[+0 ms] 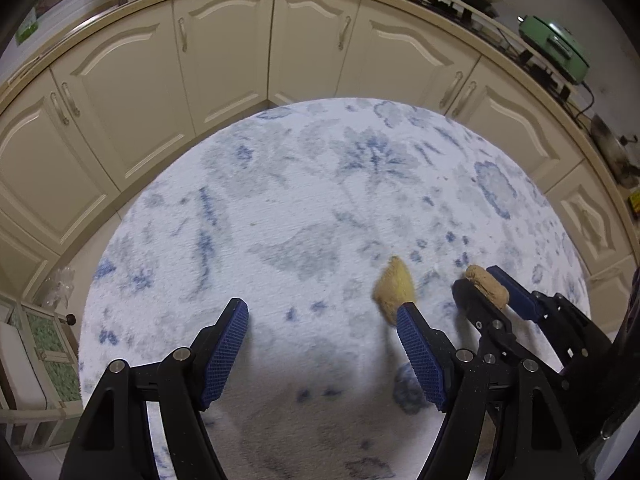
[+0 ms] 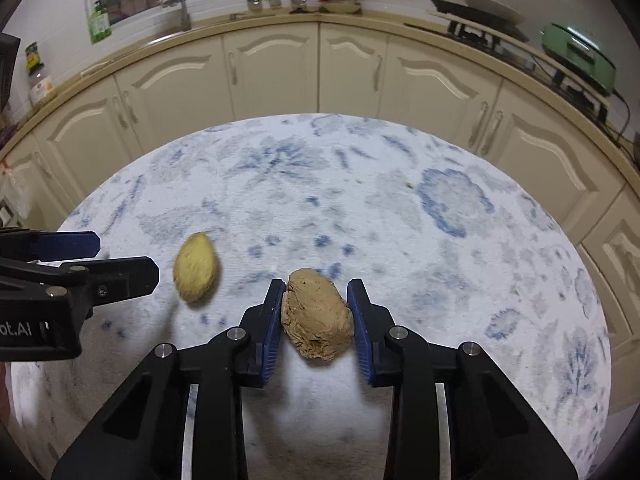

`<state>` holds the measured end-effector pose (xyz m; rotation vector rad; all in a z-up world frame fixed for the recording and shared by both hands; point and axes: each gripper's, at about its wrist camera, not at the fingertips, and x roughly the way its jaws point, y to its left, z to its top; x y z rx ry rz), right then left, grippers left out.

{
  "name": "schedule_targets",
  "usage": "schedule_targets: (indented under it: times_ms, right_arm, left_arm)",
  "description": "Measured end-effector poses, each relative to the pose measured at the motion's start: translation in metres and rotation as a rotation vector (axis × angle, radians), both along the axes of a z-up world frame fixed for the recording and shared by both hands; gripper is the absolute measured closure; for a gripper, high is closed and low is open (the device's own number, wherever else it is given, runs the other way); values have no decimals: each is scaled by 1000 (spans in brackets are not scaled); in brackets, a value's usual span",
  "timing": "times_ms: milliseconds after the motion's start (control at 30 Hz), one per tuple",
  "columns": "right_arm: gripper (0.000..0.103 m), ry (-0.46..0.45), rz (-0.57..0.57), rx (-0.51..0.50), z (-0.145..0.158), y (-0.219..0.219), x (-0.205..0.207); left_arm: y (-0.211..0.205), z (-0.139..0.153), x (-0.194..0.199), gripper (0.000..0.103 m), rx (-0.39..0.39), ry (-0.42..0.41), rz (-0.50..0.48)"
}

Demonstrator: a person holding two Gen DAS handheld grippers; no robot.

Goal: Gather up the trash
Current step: 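Grasp the large brown lump with the right gripper, then grasp the small yellow lump with the left gripper while the right gripper holds the brown lump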

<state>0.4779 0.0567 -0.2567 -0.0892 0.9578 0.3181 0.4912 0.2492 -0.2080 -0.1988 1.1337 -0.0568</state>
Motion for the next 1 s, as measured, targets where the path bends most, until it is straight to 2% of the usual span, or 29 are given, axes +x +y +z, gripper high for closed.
schedule_targets:
  times_ms: [200, 233, 267, 300, 333, 467, 700, 900, 1000]
  right_arm:
    - [71, 7, -59, 11, 1, -30, -16]
    - [71, 8, -65, 12, 0, -35, -18]
    - [71, 7, -70, 15, 0, -39, -22]
    - [71, 8, -75, 14, 1, -43, -24]
    - [71, 8, -77, 15, 1, -46, -27]
    - [71, 8, -106, 21, 2, -59, -37]
    - [71, 18, -166, 42, 5, -88, -75]
    - [71, 31, -218, 55, 8, -113, -116]
    - [71, 37, -241, 52, 10, -122, -126]
  left_arm:
    - [-29, -16, 20, 32, -10, 9, -41]
    - [-34, -16, 20, 36, 35, -20, -35]
    - [-41, -18, 21, 52, 103, -23, -42]
    - [-47, -19, 20, 63, 154, -36, -57]
    - [-50, -20, 17, 70, 142, -42, -73]
    - [-57, -19, 9, 89, 143, -1, -71]
    - [-87, -5, -42, 95, 129, 6, -143]
    - [-121, 7, -90, 95, 111, -2, -224]
    - [-122, 16, -97, 91, 138, -26, -209]
